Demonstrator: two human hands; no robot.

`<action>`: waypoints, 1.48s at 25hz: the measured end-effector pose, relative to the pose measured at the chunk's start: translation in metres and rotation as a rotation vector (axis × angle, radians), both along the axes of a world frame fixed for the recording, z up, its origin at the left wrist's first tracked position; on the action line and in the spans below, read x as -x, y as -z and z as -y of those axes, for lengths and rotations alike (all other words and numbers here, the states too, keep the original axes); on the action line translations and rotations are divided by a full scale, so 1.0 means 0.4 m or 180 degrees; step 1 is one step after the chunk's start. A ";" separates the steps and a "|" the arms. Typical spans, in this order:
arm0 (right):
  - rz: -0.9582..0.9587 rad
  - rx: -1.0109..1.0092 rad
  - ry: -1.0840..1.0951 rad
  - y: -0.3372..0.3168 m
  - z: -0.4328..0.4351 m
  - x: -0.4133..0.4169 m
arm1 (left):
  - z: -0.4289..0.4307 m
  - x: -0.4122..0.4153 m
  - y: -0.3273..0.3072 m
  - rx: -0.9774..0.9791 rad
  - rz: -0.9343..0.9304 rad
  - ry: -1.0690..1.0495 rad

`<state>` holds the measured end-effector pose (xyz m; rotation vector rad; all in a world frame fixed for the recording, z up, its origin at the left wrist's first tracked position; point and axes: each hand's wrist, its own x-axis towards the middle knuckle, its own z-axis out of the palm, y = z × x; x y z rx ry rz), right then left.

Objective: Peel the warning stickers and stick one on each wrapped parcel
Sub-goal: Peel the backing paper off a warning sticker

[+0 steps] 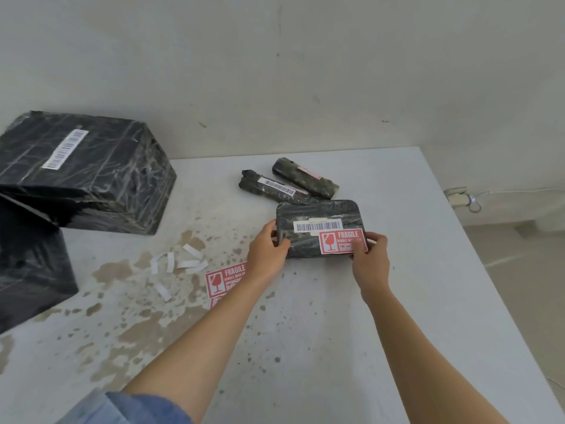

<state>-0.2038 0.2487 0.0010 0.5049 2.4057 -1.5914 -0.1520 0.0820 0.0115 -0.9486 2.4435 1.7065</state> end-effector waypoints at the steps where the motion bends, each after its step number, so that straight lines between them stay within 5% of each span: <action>1: -0.0147 -0.0340 -0.0135 0.001 -0.004 -0.003 | -0.001 0.002 0.003 -0.0012 -0.0035 0.0024; 6: -0.1578 -0.1906 -0.1051 0.015 0.058 -0.061 | 0.096 -0.092 0.025 0.0533 -0.0228 0.0024; 10: -0.2422 -0.2056 -0.1538 0.020 0.180 -0.139 | 0.225 -0.236 0.059 0.1711 0.0027 0.0537; 14: -0.2547 -0.1761 -0.2443 0.042 0.258 -0.227 | 0.266 -0.295 0.092 0.2278 0.0115 0.1213; 21: -0.1547 -0.1348 -0.2377 0.045 0.291 -0.297 | 0.260 -0.273 0.058 0.1308 -0.0255 0.0765; 24: -0.1065 -0.0554 -0.1918 0.005 0.324 -0.310 | 0.289 -0.293 0.011 0.0152 -0.0383 0.0254; 27: -0.0580 0.0245 -0.1508 -0.038 0.384 -0.323 | 0.370 -0.352 -0.025 -0.0244 -0.0493 0.0131; 32: -0.0960 0.0277 -0.1600 -0.072 0.513 -0.396 | 0.463 -0.468 -0.078 0.0348 -0.0566 -0.0814; 37: -0.1997 0.0153 -0.1972 -0.057 0.604 -0.481 | 0.498 -0.531 -0.126 -0.1149 -0.0062 -0.1109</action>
